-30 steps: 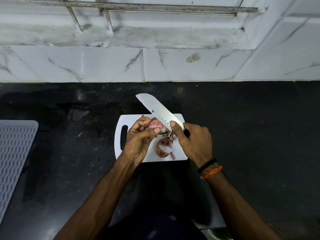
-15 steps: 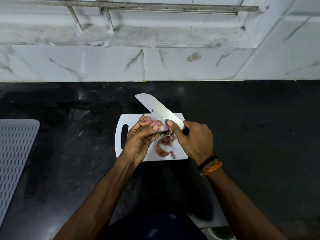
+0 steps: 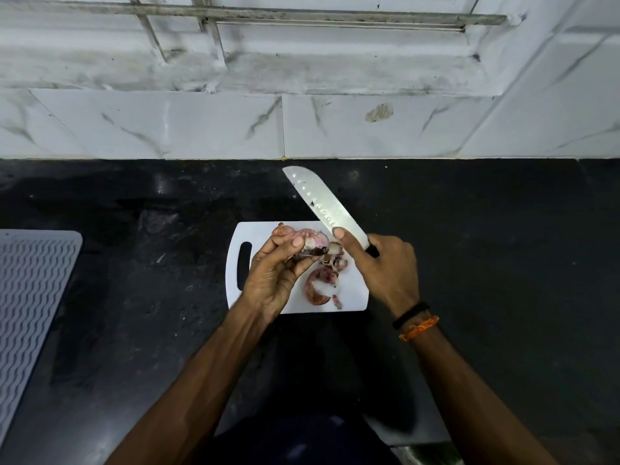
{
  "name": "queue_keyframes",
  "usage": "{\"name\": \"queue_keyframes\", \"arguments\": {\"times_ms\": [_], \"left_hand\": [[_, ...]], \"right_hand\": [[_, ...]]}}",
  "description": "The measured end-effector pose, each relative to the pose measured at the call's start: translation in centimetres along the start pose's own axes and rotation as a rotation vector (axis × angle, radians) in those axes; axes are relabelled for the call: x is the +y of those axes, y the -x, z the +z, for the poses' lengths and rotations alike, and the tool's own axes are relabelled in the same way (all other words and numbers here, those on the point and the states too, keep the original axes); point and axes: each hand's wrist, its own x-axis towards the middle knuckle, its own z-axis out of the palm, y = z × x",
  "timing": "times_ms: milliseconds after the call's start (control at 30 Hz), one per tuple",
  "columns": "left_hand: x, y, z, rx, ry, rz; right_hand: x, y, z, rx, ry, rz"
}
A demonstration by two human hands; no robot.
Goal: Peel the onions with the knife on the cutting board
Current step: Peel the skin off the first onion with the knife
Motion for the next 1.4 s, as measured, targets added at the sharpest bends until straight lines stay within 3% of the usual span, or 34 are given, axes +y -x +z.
{"name": "queue_keyframes", "arguments": {"times_ms": [633,1067,1267,1400], "left_hand": [[-0.3,0.6,-0.1,0.047,-0.115,-0.017],[-1.5,1.5,1.2,0.137,-0.076,-0.049],[-0.5,0.7,1.1,0.309,-0.019,-0.062],[-0.2,0.6,1.3,0.261,0.029,-0.09]], "right_hand": [[-0.7,0.8,0.0,0.031,0.313,-0.087],[1.1,0.5,0.7,0.008,0.237,-0.106],[0.3,2.0,1.3,-0.052,0.07,-0.074],[0.2,2.1,1.0,-0.036,0.004,0.014]]}}
